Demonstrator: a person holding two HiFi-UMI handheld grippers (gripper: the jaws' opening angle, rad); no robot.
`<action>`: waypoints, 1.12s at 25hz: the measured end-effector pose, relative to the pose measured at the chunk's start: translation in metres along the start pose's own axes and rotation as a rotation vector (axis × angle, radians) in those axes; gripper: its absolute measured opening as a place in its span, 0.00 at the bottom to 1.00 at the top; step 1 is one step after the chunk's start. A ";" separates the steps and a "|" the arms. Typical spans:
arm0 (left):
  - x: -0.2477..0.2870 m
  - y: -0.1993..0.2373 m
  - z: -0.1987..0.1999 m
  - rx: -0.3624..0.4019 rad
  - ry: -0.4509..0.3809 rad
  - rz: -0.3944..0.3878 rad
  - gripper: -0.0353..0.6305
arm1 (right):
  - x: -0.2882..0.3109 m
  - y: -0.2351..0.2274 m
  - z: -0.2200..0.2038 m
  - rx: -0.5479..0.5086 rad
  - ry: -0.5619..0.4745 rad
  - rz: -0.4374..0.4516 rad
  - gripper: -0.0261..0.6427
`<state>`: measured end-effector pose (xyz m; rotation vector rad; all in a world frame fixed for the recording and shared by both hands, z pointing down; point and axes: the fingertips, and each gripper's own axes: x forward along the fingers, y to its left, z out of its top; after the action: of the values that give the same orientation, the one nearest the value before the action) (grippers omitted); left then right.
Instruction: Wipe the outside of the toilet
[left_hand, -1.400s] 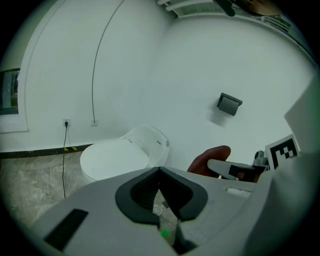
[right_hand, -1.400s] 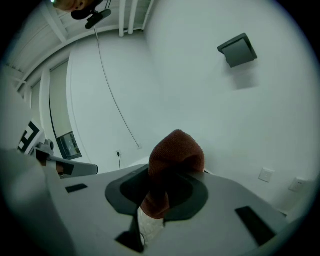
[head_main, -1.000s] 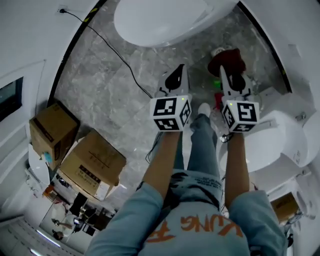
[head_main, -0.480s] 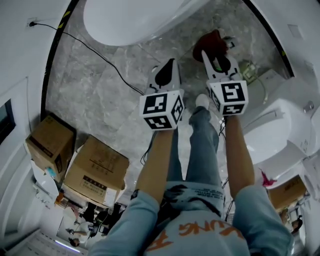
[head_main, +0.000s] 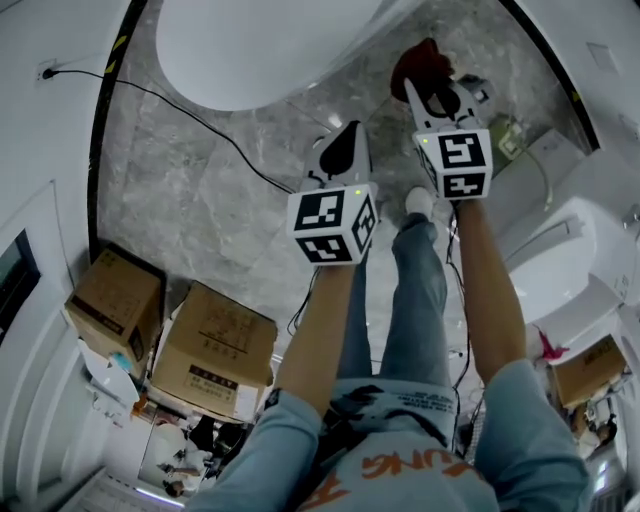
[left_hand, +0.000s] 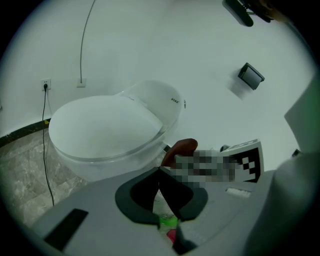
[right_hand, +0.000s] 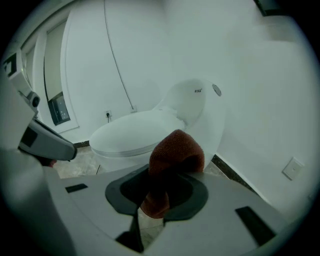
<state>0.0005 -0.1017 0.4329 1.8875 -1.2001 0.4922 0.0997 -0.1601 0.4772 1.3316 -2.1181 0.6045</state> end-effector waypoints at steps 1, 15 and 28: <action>0.002 0.002 0.000 -0.005 0.003 -0.009 0.05 | 0.008 -0.002 -0.001 -0.007 0.005 -0.014 0.15; 0.014 0.039 0.000 -0.017 0.014 -0.024 0.05 | 0.081 -0.011 -0.003 -0.125 0.075 -0.112 0.16; -0.021 0.090 -0.016 -0.128 -0.052 0.052 0.05 | 0.095 0.038 -0.011 -0.215 0.103 -0.065 0.15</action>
<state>-0.0872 -0.0955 0.4663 1.7737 -1.2871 0.3865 0.0341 -0.2007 0.5458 1.2187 -1.9864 0.3974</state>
